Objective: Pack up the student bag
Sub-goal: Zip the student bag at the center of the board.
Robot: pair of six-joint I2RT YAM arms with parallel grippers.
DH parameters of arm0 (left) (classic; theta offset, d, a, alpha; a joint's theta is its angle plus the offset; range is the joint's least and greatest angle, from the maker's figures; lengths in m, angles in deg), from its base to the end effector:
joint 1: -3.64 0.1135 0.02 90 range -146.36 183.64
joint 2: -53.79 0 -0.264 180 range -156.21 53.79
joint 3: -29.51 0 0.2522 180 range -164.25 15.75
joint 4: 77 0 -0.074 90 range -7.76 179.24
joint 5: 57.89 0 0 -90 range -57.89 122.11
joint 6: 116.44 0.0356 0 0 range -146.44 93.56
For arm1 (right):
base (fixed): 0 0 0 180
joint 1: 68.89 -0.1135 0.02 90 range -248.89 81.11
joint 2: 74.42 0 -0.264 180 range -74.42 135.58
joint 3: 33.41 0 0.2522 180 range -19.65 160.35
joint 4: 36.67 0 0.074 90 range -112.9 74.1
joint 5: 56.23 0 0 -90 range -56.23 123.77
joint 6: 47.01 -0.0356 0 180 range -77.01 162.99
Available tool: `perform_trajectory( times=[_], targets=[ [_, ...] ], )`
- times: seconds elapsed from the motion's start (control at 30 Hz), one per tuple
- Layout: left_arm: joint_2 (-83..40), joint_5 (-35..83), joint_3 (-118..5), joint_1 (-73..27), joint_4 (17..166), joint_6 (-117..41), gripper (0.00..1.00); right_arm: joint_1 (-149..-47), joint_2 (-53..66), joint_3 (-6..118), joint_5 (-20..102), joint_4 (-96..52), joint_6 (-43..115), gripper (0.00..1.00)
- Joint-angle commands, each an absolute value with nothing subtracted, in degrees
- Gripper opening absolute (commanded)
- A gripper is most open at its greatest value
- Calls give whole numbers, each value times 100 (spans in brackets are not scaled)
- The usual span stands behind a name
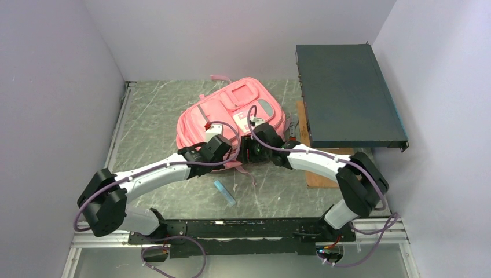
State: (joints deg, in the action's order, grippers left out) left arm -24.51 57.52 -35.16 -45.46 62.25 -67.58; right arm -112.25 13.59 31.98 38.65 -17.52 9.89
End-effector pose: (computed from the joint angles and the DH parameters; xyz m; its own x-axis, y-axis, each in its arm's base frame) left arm 0.1905 -0.1966 0.2263 -0.7424 -0.0506 -0.6681 0.0408 0.9919 -0.1205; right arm 0.2344 0.2255 0.2074 -0.8045 -0.0113 -0.5938 -0.3472 0.8201 0.4548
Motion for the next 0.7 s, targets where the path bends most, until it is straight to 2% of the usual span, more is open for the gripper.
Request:
perform_trajectory(
  times=[0.0, 0.13, 0.17, 0.3, 0.37, 0.47, 0.57, 0.67],
  targets=[
    [-2327, 6268, -3513, -4540, 5730, -6777, 0, -11141, 1660, 3463, 3660, -2219, 759, 58],
    [-2093, 5282, -3375, -4533, 6269, -6374, 0, -11114, 1712, 3387, 3821, -2256, 748, 58],
    [-2018, 4946, -3321, -4539, 6457, -6317, 8, -11111, 1660, 3342, 3854, -2262, 748, 57],
    [-1824, 4401, -3095, -4534, 7215, -6465, 52, -11111, 1440, 3072, 3919, -2489, 762, 57],
    [-1918, 4482, -3139, -4533, 7373, -6606, 67, -11107, 1414, 3119, 3890, -2373, 778, 57],
    [-2443, 4880, -3704, -4601, 6706, -7129, 71, -11106, 1333, 3044, 3923, -2403, 760, 57],
    [-2927, 5306, -4146, -4686, 6129, -7647, 67, -11077, 1236, 2992, 3760, -2325, 675, 57],
    [-3124, 5409, -4158, -4716, 6090, -8081, 57, -11009, 1082, 2844, 3703, -2383, 561, 57]
  ],
)
